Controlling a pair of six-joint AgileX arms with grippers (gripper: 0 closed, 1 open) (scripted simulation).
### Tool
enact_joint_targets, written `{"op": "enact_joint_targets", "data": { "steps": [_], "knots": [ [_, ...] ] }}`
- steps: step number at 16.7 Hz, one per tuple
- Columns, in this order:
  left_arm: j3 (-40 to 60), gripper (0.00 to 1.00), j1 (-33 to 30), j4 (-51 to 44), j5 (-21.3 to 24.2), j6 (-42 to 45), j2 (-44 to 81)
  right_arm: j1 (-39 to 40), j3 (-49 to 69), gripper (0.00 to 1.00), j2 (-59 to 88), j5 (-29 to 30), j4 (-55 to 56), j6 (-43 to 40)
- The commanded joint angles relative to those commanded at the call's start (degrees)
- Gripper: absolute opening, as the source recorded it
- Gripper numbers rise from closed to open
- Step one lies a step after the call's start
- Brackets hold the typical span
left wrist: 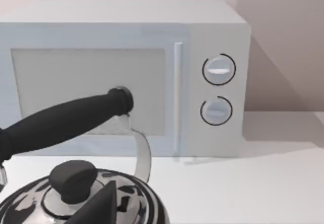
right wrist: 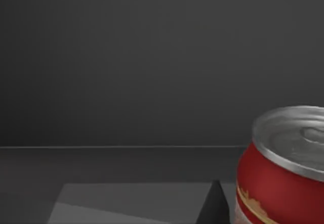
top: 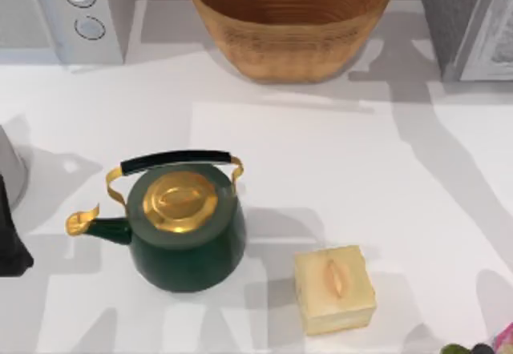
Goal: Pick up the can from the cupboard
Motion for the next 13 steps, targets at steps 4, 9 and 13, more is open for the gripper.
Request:
{"op": "enact_joint_targets", "data": {
  "steps": [4,9,13],
  "knots": [
    [0.0,1.0,0.0,0.0,0.0,0.0,0.0,-2.3,-8.4,0.0,-6.7,-2.4,2.9,-0.1],
    [0.0,1.0,0.0,0.0,0.0,0.0,0.0,-8.2,-32.3,0.0,-22.9,-8.4,9.3,-0.3],
    [0.0,1.0,0.0,0.0,0.0,0.0,0.0,-14.1,-60.4,0.0,-40.2,-14.6,15.5,-0.5]
  ]
}}
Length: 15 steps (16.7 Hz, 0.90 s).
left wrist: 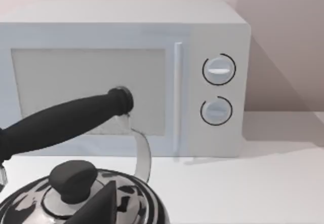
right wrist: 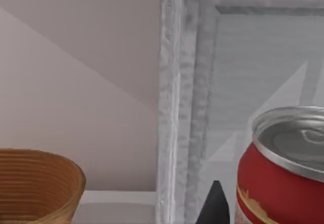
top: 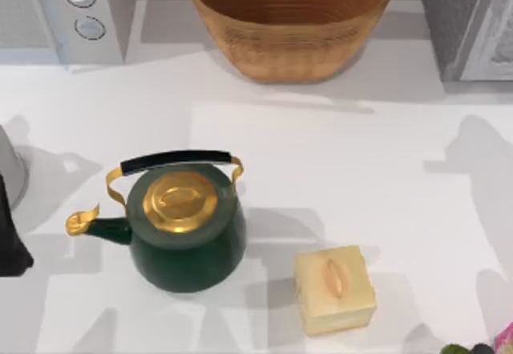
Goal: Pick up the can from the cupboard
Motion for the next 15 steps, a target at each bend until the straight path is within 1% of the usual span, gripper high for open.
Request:
{"op": "enact_joint_targets", "data": {
  "steps": [4,6,8,11,15],
  "knots": [
    [0.0,1.0,0.0,0.0,0.0,0.0,0.0,-6.1,-26.5,0.0,-17.2,-6.5,6.6,-0.2],
    [0.0,1.0,0.0,0.0,0.0,0.0,0.0,-8.9,-36.5,0.0,-25.3,-9.5,9.8,-0.2],
    [0.0,1.0,0.0,0.0,0.0,0.0,0.0,-11.3,-44.1,0.0,-32.3,-12.1,12.5,-0.2],
    [0.0,1.0,0.0,0.0,0.0,0.0,0.0,-13.7,-50.9,0.0,-38.8,-14.7,15.5,-0.2],
    [0.0,1.0,0.0,0.0,0.0,0.0,0.0,-14.3,-52.4,0.0,-40.2,-15.3,16.2,-0.2]
  ]
}}
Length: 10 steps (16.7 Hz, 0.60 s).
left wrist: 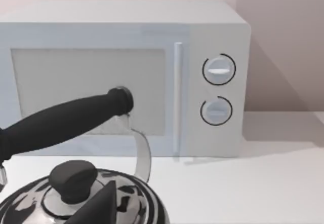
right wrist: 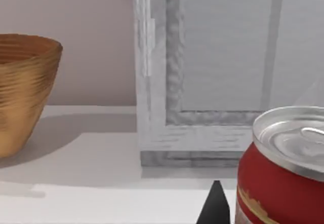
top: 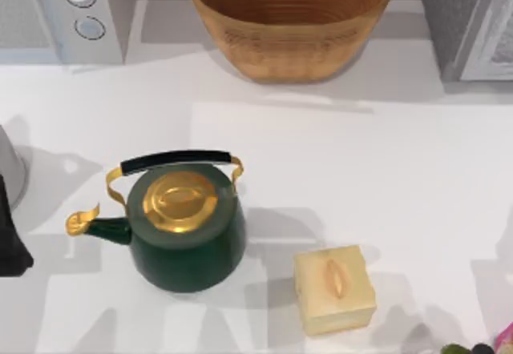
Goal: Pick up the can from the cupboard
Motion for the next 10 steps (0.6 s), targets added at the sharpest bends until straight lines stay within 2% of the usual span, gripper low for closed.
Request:
{"op": "enact_joint_targets", "data": {
  "steps": [5,10],
  "knots": [
    [0.0,1.0,0.0,0.0,0.0,0.0,0.0,0.3,0.2,0.0,1.6,-0.3,0.5,0.2],
    [0.0,1.0,0.0,0.0,0.0,0.0,0.0,1.3,3.2,0.0,15.6,-3.6,7.4,0.6]
  ]
}}
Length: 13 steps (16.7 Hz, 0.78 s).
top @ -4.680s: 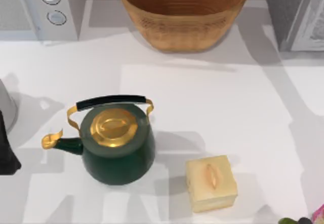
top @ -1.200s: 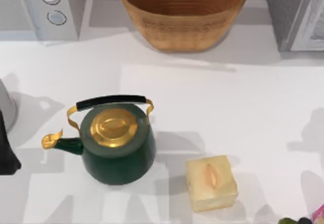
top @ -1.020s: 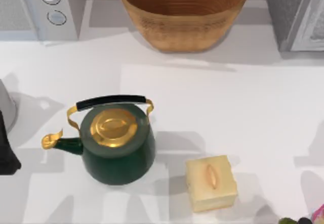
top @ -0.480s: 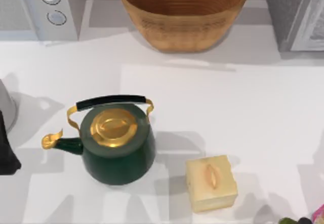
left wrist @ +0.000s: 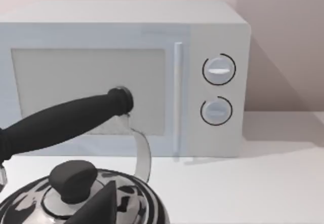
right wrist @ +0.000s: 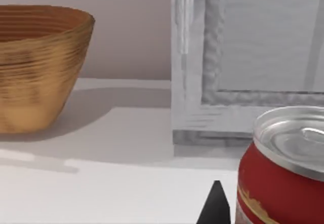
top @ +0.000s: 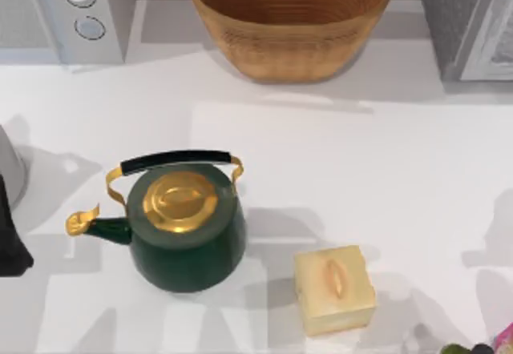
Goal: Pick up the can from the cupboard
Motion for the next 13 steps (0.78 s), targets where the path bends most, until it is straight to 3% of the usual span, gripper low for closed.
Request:
{"op": "enact_joint_targets", "data": {
  "steps": [13],
  "knots": [
    [0.0,1.0,0.0,0.0,0.0,0.0,0.0,-1.1,16.4,0.0,66.1,-17.6,37.1,2.0]
  ]
}}
